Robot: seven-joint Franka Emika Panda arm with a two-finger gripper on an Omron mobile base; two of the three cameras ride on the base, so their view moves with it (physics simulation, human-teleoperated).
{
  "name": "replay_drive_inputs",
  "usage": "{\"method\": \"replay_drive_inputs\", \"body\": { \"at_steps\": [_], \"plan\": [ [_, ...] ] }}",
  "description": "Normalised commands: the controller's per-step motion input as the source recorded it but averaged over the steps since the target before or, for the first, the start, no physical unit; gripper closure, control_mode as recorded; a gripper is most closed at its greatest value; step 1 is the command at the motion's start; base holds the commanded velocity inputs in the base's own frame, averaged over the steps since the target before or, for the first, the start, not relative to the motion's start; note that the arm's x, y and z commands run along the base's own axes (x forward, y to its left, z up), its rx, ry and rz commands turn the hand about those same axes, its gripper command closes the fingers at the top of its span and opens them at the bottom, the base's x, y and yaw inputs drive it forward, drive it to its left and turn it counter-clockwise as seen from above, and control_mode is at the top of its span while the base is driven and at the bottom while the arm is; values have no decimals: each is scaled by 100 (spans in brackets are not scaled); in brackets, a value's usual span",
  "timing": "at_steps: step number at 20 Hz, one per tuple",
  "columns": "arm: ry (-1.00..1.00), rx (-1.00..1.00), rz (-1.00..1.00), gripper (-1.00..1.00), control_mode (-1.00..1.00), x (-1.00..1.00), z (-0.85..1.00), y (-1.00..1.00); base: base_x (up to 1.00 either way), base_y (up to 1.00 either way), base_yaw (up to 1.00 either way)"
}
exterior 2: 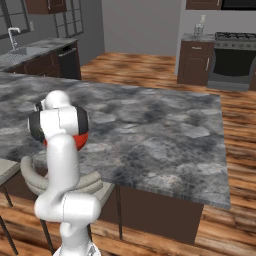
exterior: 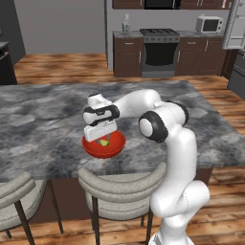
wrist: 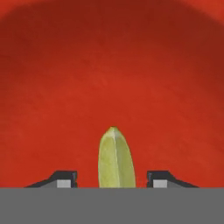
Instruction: There is a bowl on the dining counter. Grab a lemon wedge from the fridge and place it in the bowl. Then get the liquor bottle and glass cup from the cabinet and place them next to the bowl.
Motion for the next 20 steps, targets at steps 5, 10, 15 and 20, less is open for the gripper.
{"method": "replay_drive_inputs", "body": {
  "at_steps": [5,10,15,20],
  "plan": [
    [-6,3,0,-100,-100,-46,55,-18,0,0,0],
    [-3,7,0,-100,-100,-54,79,-39,0,0,0],
    [-6,12,2,-100,-100,-68,58,-46,0,0,0],
    [-26,15,3,-100,-100,-97,15,-44,0,0,0]
  ]
}}
